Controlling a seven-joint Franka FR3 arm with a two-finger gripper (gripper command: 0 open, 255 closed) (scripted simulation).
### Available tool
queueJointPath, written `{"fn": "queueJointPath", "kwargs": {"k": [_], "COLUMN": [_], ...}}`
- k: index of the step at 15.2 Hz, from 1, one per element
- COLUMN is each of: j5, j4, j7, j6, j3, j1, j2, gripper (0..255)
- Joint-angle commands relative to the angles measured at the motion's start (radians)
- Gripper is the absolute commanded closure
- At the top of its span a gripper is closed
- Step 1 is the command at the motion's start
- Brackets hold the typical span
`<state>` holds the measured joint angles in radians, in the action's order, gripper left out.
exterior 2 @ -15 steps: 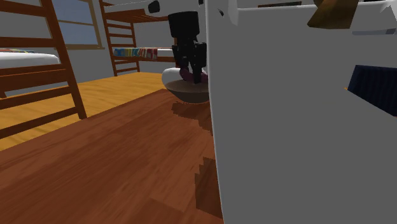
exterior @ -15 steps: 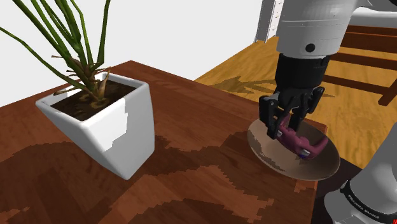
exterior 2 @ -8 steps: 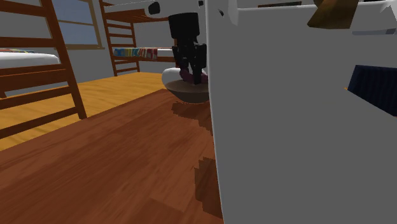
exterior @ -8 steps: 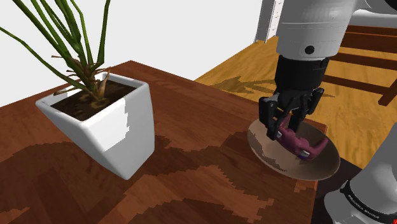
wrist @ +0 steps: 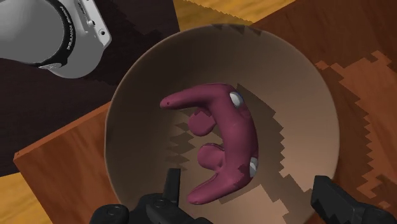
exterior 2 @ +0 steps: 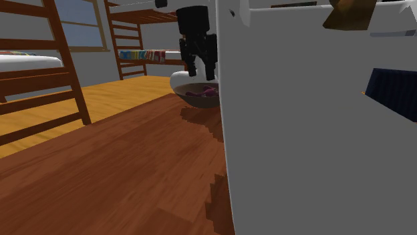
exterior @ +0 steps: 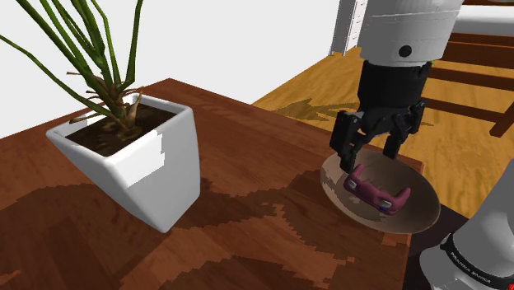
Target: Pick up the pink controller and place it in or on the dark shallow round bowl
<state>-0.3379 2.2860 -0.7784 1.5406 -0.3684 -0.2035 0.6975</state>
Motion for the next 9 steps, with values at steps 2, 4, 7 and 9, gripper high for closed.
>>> {"fn": "queueJointPath", "kwargs": {"k": [2,4,7,9], "j5": [0.021,0.021,0.021,0.021], "j4": [-0.107,-0.107,-0.107,-0.107], "j7": [-0.006,-0.006,-0.006,-0.006], "j6": [-0.079,-0.079,-0.079,-0.079], "j3": [0.021,0.021,0.021,0.021], "j1": [0.011,0.011,0.011,0.011], "j2": [-0.030,-0.030,-0.030,-0.030], "gripper": [0,0,0,0]}}
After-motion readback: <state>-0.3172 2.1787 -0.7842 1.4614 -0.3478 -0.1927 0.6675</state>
